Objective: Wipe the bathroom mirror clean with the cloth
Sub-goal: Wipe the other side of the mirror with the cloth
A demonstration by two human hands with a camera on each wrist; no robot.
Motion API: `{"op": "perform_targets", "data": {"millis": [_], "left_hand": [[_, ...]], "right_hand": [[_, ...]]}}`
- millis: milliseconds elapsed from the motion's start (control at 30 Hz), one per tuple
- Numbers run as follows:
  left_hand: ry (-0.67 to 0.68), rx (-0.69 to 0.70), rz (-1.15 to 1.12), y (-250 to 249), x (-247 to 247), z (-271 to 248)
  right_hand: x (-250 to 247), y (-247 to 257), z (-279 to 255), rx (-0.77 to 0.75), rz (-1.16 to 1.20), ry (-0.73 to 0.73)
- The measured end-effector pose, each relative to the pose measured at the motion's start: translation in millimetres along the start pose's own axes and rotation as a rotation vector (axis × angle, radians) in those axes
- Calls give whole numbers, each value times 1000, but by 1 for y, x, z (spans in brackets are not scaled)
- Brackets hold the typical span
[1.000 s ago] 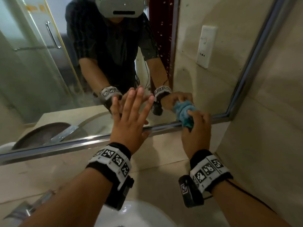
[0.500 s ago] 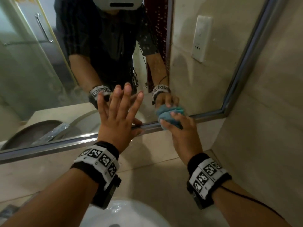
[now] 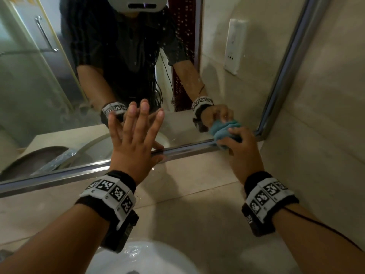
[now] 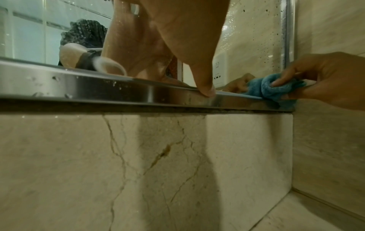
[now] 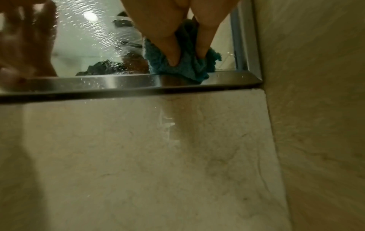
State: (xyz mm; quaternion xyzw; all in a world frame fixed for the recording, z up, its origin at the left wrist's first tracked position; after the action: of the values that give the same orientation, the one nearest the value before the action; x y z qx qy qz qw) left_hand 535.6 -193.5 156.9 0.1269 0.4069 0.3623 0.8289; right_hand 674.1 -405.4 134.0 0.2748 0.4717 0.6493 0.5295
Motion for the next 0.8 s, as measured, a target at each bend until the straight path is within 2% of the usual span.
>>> {"op": "perform_targets", "data": {"millis": [67, 100, 200, 233, 300, 333, 433, 500, 533, 567, 633, 667, 767, 800], "left_hand": [[4, -2, -2, 0, 0, 0], [8, -2, -1, 0, -1, 0], [9, -5, 2, 0, -1, -1], [6, -6, 2, 1, -1, -1], [3, 1, 4, 1, 1, -1], [3, 5, 5, 2, 2, -1], [-3, 10, 10, 2, 4, -2], [-9, 9, 15, 2, 5, -2], [-11, 8, 19, 2, 5, -2], [-12, 7, 21, 2, 5, -2], [-17, 9, 22, 2, 5, -2], [-17, 10, 23, 2, 5, -2], [-16, 5, 25, 2, 6, -2], [-17, 4, 26, 2, 6, -2]], "right_hand": [[-6, -1, 1, -71, -78, -87], [-2, -2, -2, -124, -161, -82], [23, -3, -15, -290, -325, 80], [24, -2, -16, -305, -375, 160], [6, -6, -9, -288, -377, 177], [-9, -8, -4, -240, -342, 112], [-37, -27, 8, -185, -494, -128], [-21, -30, 2, -234, -591, -154], [-7, -25, 0, -269, -548, -98], [2, -21, -5, -312, -508, 23], [-3, -19, -6, -443, -573, 119], [-14, -22, 0, -388, -539, 85], [-45, -24, 17, -212, -384, -231], [-45, -23, 17, -167, -362, -276]]}}
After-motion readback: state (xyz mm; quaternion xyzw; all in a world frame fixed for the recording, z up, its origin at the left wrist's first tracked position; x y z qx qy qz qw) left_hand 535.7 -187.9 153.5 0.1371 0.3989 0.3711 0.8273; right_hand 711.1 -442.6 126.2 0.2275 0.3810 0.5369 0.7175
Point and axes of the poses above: each hand's wrist, its own z-axis towards the middle knuckle, its own x-axis out of the palm, y = z × x, the point moved 2 cm from there along z, towards the middle knuckle, and after that the axes turned 13 degrees about z, right-handed, at the moved point
